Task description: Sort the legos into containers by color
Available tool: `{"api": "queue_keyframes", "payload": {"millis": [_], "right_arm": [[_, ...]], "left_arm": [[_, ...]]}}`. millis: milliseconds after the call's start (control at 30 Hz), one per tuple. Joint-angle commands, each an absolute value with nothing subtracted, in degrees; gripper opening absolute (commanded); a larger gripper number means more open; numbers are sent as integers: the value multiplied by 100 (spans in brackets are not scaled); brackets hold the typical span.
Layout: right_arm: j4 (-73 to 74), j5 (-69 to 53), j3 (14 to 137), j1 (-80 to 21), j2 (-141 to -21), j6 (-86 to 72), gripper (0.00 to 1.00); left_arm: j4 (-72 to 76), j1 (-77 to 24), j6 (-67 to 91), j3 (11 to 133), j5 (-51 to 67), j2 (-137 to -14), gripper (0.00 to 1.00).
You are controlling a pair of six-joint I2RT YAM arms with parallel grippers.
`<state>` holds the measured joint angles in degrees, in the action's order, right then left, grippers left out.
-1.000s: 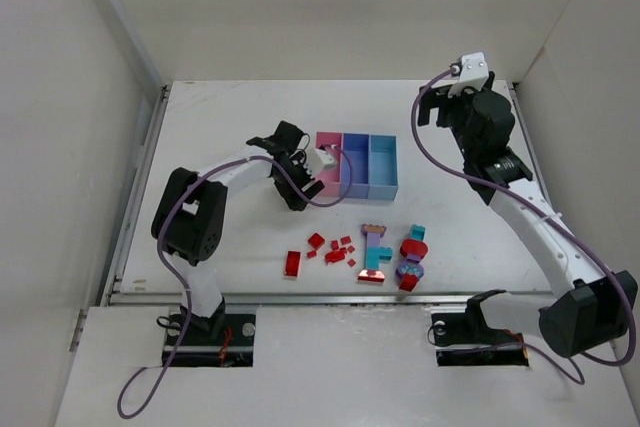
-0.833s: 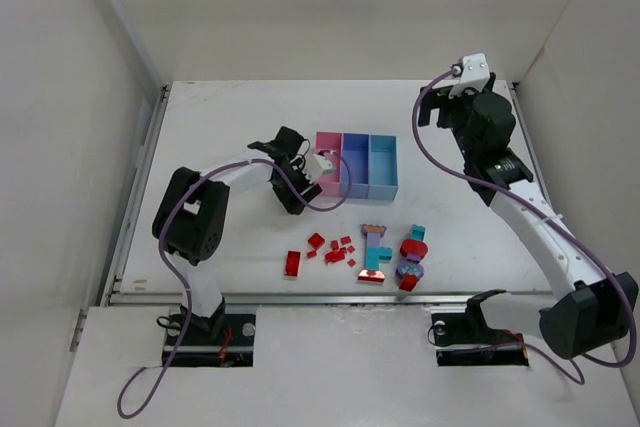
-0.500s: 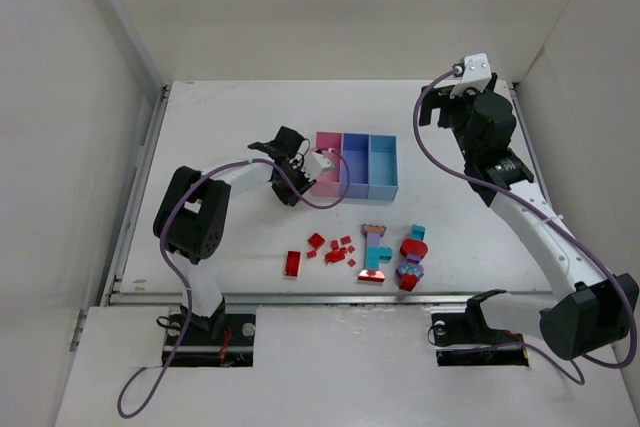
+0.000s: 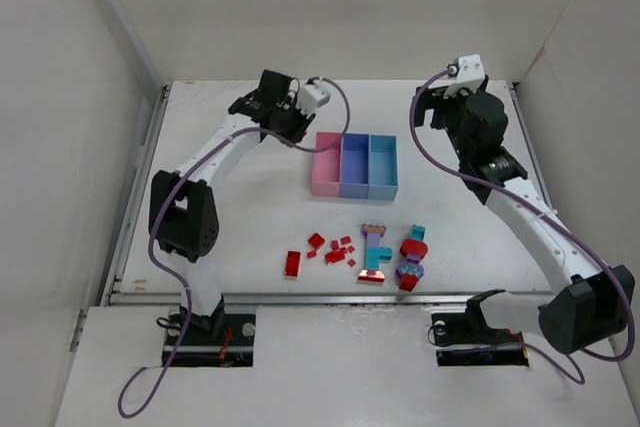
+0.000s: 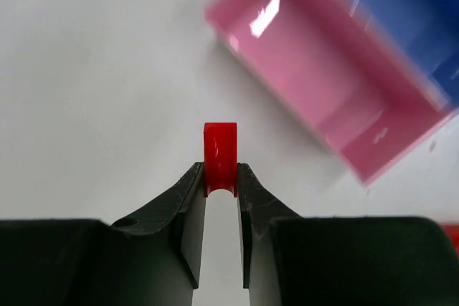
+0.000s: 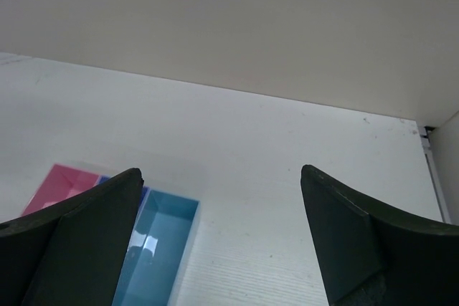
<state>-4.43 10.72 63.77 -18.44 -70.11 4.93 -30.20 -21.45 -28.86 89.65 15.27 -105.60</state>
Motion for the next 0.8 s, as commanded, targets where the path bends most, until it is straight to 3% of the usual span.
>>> {"api": "queue_keyframes", "payload": {"millis": [0, 367, 600, 767], "right_arm": [[-589, 949, 6565, -2056, -7198, 316, 96], [-589, 1002, 6627, -2241, -7146, 316, 96], [-589, 1002, 6627, -2241, -7093, 316, 96], [-589, 1002, 6574, -2241, -7031, 316, 96]], "left_arm": [[-2586, -2680, -2654, 9746, 1898, -10476, 0], [-1486, -2865, -2461, 9036, 1784, -10600, 7], [-1616, -2918, -2408, 8983, 1977, -10600, 47], [-1950, -2865, -2408, 9096, 1907, -10547, 52]]}}
